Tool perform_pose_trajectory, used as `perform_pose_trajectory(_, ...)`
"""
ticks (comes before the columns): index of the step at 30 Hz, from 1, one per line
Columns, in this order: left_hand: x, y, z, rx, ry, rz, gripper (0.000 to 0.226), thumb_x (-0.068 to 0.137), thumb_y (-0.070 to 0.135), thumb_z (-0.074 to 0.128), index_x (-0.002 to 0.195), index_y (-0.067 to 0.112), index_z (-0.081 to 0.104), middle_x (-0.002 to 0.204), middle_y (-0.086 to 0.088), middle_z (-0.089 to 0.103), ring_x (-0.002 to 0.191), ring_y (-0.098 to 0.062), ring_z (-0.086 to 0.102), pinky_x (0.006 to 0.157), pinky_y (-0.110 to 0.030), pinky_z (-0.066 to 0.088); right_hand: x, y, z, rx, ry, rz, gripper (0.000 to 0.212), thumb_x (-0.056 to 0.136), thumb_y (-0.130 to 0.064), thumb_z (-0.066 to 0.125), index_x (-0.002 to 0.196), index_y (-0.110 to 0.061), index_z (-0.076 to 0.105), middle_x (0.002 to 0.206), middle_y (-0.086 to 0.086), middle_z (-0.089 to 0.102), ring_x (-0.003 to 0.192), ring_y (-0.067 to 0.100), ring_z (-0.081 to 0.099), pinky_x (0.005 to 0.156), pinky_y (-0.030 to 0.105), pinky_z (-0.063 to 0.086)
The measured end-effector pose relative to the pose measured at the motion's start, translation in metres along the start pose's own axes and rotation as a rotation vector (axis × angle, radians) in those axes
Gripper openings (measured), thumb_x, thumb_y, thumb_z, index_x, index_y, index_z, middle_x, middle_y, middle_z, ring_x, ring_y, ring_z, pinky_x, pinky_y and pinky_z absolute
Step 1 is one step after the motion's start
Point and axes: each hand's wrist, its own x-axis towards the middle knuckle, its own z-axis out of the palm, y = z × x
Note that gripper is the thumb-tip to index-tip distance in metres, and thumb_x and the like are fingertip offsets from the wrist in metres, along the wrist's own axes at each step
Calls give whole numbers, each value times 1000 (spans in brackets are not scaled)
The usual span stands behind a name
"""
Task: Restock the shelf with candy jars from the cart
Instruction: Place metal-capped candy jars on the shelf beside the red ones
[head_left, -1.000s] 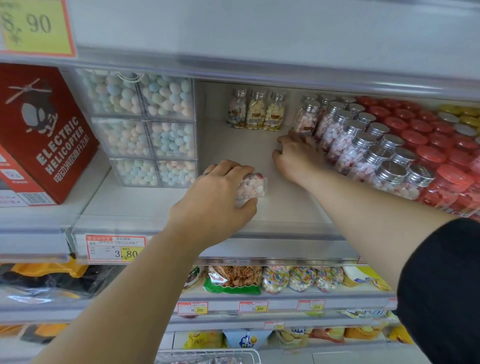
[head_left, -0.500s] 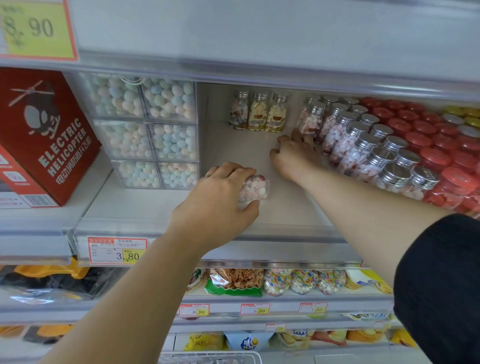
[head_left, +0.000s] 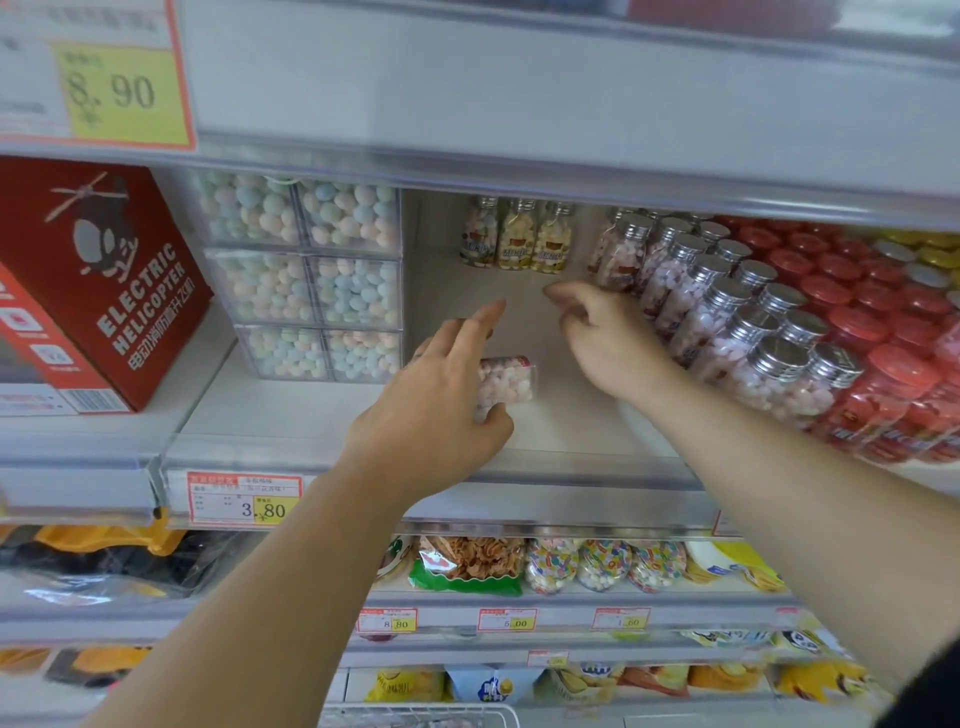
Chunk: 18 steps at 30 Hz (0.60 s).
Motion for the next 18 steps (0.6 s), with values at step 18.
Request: perform_pose_trajectory(18, 2, -1, 0, -5, -54, -91, 76, 91, 34, 60, 154, 34, 17, 146, 7, 42, 115, -12, 56, 98, -44, 51, -21, -12, -8, -58, 63, 170, 46, 79, -25, 77, 121, -16, 62, 112, 1, 66, 103, 22, 61, 88, 32, 50)
